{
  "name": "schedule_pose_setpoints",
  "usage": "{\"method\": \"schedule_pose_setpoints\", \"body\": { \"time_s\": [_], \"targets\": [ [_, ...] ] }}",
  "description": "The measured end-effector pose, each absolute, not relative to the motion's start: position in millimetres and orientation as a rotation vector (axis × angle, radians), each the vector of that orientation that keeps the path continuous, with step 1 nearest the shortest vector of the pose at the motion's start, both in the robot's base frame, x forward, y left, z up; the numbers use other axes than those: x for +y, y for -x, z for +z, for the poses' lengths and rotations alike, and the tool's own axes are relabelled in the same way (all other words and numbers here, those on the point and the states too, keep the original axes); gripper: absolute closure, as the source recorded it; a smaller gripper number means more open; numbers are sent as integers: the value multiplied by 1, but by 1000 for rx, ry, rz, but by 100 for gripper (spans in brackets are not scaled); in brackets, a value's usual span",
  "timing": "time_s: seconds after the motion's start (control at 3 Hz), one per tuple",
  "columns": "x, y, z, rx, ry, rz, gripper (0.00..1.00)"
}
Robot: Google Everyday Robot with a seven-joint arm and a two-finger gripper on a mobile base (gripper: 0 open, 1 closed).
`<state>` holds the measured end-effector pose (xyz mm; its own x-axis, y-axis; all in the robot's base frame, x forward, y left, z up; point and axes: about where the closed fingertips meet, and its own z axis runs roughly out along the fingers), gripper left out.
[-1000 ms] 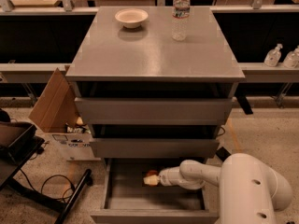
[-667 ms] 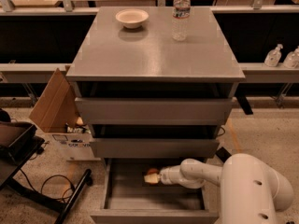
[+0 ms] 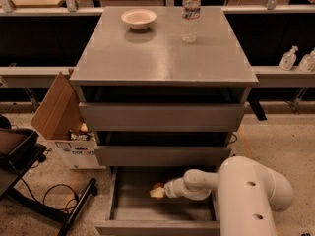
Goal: Place orange into bottom drawer
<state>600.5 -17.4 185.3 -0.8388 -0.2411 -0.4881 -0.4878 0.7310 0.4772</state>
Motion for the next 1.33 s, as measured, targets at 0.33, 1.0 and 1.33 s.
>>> {"method": "schedule_pose_setpoints", "body": {
  "time_s": [0.33,1.0,1.33],
  "targets": [
    [-17,-598,150,2587,523,850,100],
    [-22,-598,123,2631,460,881,82],
    [-22,-598,123,2631,460,881,59]
  ]
}}
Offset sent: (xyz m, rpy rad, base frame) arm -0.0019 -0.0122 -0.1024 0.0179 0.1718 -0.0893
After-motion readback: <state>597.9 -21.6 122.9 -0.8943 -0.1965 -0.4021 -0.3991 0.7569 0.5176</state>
